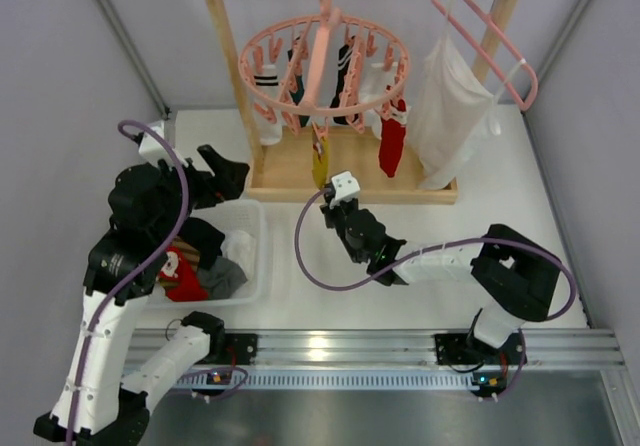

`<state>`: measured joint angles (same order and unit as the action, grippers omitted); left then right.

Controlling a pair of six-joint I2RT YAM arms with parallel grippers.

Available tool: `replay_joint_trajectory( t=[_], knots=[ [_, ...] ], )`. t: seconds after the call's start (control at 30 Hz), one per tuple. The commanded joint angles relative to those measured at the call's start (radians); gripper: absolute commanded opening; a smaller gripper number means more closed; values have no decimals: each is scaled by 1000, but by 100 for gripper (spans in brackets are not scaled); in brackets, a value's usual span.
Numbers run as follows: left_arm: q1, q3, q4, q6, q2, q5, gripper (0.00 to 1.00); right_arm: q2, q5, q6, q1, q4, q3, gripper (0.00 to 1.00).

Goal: Remove the socks clipped to the hanger

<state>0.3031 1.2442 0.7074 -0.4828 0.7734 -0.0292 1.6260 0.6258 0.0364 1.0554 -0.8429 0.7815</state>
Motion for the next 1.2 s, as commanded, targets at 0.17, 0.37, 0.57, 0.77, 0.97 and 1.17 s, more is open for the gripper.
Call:
replay_joint_trajectory(
  t=[0.17, 0.37, 0.57, 0.77, 0.97, 1.17],
  knots=[
    [137, 231, -34, 30, 160, -90, 98, 89, 69, -30, 97, 25, 136, 0],
    [411, 388, 27, 125, 309, -459, 98, 155, 66, -30, 121, 87, 223, 0],
    [737, 463, 84, 168, 424, -875, 98, 184, 72, -58, 127, 122, 257, 0],
    [827, 529, 84, 196, 544, -979, 98, 193, 74, -70, 133, 134, 260, 0],
    [826, 636, 78, 237, 665, -1041, 94, 201, 72, -76, 143, 134, 269, 0],
    [803, 673, 76, 248, 702, -1055, 80, 186, 71, -81, 155, 130, 263, 0]
  ],
)
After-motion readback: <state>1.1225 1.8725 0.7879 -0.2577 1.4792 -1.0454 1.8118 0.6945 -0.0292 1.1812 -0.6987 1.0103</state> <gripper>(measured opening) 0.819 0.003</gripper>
